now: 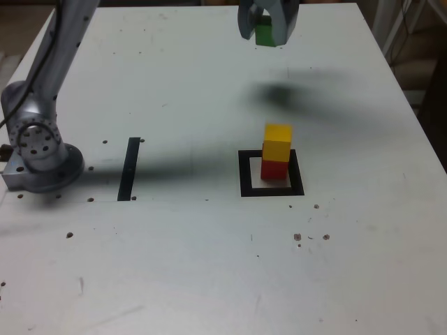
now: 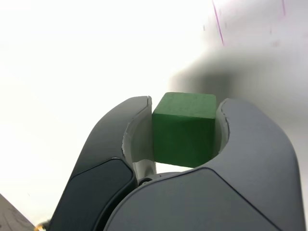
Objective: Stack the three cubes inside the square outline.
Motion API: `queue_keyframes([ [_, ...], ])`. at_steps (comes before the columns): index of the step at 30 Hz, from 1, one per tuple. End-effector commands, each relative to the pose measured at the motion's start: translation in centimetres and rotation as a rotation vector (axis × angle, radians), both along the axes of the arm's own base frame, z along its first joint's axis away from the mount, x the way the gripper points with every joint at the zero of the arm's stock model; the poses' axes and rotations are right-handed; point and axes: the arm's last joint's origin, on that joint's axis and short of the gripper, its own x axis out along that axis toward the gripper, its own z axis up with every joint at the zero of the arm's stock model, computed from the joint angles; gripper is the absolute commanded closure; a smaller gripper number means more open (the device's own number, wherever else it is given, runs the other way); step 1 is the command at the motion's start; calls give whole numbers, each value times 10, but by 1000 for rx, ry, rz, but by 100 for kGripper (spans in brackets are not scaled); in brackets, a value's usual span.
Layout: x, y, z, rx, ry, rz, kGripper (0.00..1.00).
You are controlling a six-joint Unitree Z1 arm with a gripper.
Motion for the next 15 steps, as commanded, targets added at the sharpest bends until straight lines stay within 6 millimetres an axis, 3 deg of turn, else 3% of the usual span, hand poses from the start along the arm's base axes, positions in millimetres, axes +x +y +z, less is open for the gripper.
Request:
queue_keyframes([
  [1, -4, -11, 8, 2, -9, 9, 63],
  [15, -15, -93, 23, 15, -6, 112, 63],
])
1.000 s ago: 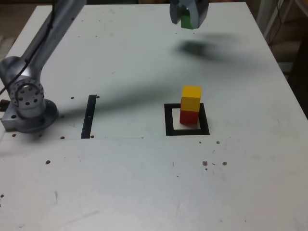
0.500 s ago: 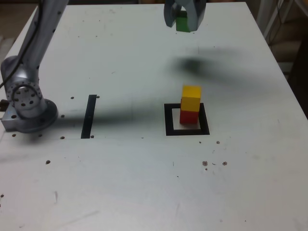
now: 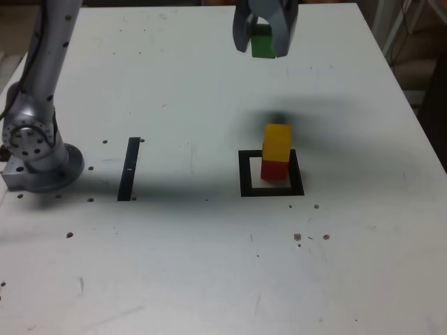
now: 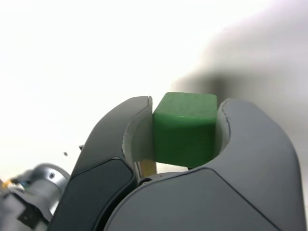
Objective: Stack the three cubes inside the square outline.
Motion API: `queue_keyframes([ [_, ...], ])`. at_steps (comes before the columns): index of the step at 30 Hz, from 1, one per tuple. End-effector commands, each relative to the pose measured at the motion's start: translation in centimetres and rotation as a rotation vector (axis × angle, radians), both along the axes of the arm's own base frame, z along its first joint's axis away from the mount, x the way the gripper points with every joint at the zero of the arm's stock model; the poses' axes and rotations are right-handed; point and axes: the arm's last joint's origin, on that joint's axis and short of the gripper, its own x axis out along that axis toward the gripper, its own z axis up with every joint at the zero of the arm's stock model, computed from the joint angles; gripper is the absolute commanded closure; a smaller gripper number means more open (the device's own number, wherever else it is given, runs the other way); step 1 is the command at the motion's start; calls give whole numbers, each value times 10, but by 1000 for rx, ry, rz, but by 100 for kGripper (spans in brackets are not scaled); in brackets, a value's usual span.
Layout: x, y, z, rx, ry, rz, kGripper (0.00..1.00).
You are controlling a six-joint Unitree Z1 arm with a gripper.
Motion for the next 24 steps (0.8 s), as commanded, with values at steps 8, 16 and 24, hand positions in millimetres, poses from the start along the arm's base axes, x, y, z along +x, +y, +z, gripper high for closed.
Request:
queue_keyframes([
  [8, -2, -53, 7, 1, -5, -10, 63],
  [16, -2, -95, 0, -7, 6, 12, 63],
  [24, -3, -123, -3, -23, -4, 86, 63],
])
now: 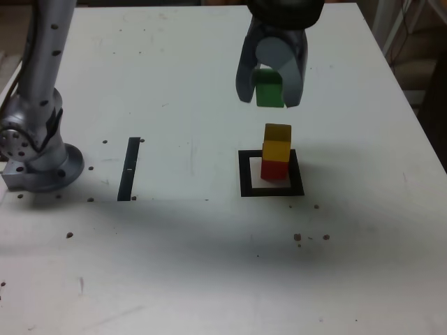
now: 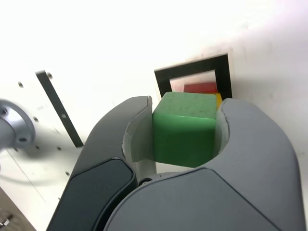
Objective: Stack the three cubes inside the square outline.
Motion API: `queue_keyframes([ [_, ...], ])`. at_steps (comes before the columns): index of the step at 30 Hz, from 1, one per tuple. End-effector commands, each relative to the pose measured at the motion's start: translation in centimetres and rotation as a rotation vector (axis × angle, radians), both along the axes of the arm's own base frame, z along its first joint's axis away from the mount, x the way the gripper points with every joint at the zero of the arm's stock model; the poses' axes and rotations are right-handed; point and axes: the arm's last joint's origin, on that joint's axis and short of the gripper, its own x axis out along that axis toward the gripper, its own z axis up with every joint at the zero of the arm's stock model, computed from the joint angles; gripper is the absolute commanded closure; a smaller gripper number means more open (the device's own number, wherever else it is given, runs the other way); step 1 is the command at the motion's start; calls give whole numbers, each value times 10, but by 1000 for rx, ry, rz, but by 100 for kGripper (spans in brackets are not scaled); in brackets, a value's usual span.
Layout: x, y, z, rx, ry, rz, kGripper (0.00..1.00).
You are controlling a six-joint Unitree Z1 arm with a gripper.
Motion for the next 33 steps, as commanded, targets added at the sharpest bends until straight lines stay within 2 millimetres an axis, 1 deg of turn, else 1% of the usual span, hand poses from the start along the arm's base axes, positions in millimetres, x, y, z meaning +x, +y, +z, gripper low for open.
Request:
queue_keyframes([
  [1, -3, -4, 1, -3, 10, 12, 63],
  [9, 2, -10, -7, -18, 23, 61, 63],
  [17, 11, -14, -17, -33, 40, 59, 63],
  [28, 15, -17, -24, -45, 55, 57, 63],
  [29, 15, -17, -25, -46, 54, 56, 62],
  [30, 15, -17, -25, -46, 53, 55, 57],
  [31, 16, -17, -26, -47, 51, 52, 50],
  [33, 16, -17, -27, -48, 47, 47, 32],
])
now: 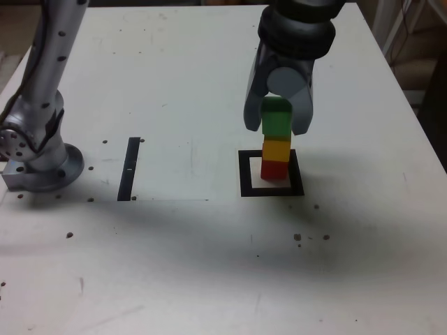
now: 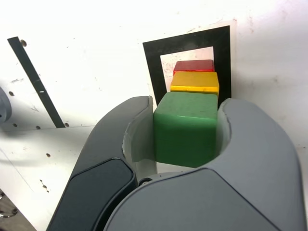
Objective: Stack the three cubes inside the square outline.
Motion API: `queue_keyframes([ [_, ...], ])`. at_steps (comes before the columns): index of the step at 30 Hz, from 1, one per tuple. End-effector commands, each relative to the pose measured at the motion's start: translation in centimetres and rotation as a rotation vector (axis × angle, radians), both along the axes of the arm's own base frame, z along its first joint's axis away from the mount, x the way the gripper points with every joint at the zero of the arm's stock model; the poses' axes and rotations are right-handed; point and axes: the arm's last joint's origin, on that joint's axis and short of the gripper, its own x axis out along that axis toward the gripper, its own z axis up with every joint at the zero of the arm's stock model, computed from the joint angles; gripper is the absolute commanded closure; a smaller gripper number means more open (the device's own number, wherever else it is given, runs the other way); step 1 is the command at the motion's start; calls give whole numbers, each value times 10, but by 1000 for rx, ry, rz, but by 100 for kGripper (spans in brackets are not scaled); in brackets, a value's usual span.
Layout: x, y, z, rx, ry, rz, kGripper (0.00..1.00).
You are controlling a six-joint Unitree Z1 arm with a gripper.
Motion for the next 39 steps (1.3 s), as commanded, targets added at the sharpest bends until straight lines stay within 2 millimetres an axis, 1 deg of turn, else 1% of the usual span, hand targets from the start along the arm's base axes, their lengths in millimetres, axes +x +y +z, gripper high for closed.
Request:
queue_keyframes([
  [1, 1, -1, -3, -2, 10, -8, 23],
  [3, 1, -1, -4, -4, 7, -13, 7],
  [4, 1, -1, -5, -4, 7, -14, 3],
  [5, 1, -1, -6, -4, 6, -14, 1],
  [16, -1, -1, -9, -9, 20, -13, 1],
  [20, -5, 0, -3, -2, 5, -15, 1],
  [24, -12, 2, 6, 12, -24, -17, 1],
  [28, -24, 4, 18, 22, -47, -19, 1],
  [31, -38, 6, 27, 28, -58, -18, 1],
  [39, -84, 12, 38, 38, -68, 6, 1],
])
